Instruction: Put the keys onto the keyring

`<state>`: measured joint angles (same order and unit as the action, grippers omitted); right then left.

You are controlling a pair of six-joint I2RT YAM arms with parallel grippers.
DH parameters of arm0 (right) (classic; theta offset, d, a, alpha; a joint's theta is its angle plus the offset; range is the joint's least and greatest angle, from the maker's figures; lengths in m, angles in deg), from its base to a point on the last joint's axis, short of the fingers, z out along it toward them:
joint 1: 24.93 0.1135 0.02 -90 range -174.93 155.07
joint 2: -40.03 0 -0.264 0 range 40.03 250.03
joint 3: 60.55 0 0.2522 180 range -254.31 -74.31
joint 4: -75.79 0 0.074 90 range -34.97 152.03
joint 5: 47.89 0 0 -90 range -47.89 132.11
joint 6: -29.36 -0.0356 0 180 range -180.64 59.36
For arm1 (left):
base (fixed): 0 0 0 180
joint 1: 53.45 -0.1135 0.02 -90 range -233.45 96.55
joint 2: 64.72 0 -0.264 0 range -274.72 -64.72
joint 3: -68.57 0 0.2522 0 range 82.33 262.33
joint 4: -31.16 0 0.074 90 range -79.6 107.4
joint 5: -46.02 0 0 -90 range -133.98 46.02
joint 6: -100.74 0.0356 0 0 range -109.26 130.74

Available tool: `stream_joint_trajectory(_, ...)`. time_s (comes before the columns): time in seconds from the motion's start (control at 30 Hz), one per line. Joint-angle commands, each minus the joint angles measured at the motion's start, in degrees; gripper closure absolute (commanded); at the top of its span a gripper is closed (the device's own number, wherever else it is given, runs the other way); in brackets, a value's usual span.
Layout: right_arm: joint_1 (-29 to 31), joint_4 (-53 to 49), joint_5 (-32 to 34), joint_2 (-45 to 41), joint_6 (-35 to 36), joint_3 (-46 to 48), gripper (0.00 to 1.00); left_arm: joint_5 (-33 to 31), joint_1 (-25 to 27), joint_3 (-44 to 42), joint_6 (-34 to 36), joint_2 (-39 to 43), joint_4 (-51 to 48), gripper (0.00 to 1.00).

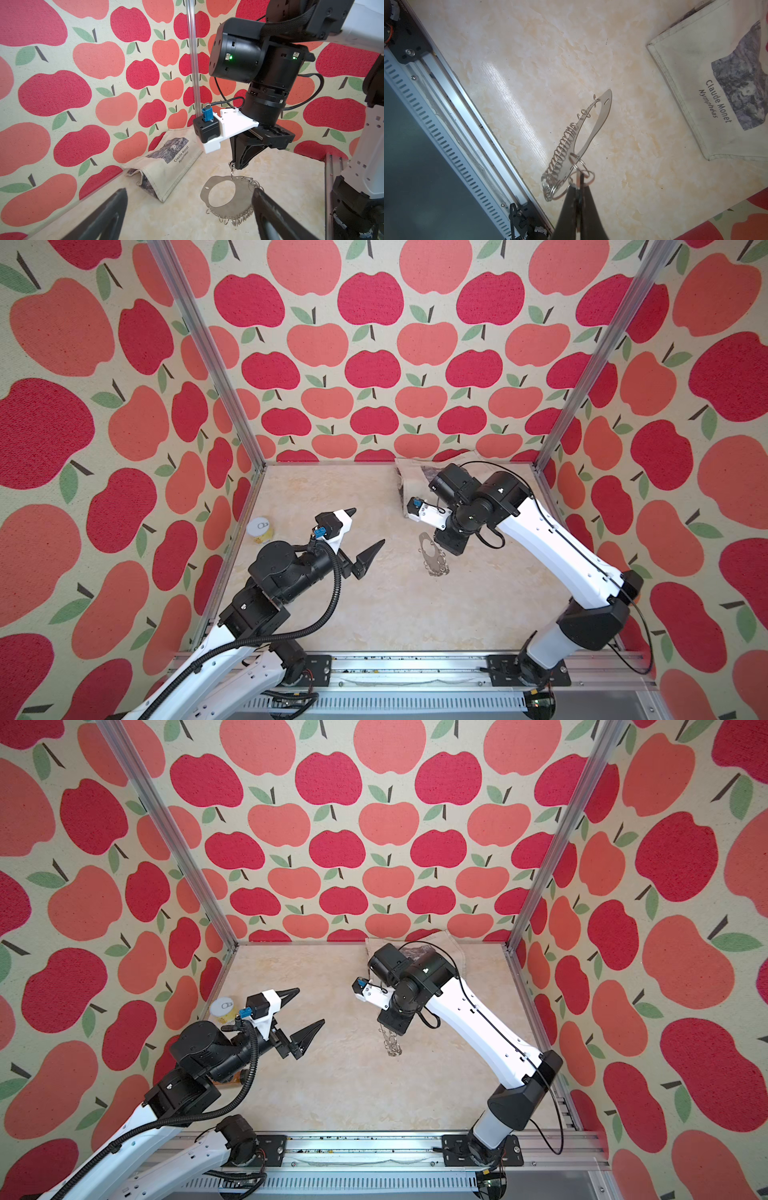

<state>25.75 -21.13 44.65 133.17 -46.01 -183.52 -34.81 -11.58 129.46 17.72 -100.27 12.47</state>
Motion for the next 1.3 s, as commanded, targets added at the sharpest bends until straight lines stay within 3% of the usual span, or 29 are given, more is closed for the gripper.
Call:
stream_joint_trajectory(0.0,0.69,-0.93,-2.33,2.03,-1.78,-2.67,1.00,-3.44,-0.12,-1.40,-1.56,1.64,-1.17,0.05)
stream_joint_trajectory(0.57,5.00,3.01,-15.10,22.33,-3.12,-23.95,1.00,-9.85,-0.12,-2.37,-4.64,7.82,-11.01,0.04)
stream_joint_trajectory(0.7,3.38,7.90,-15.68,21.17,-5.00,-14.89,1.00,-10.09,-0.05,-1.27,-4.85,7.36,-13.33,0.04)
stream_joint_trajectory(1.03,-1.37,22.08,-19.83,10.15,-11.52,19.82,1.00,-8.74,-0.21,-2.12,-4.78,5.53,-12.54,0.04)
stream_joint_trajectory(1.27,-2.63,26.50,-17.24,5.69,-15.34,32.63,1.00,-7.61,-0.21,-2.57,-4.95,3.39,-11.95,0.04)
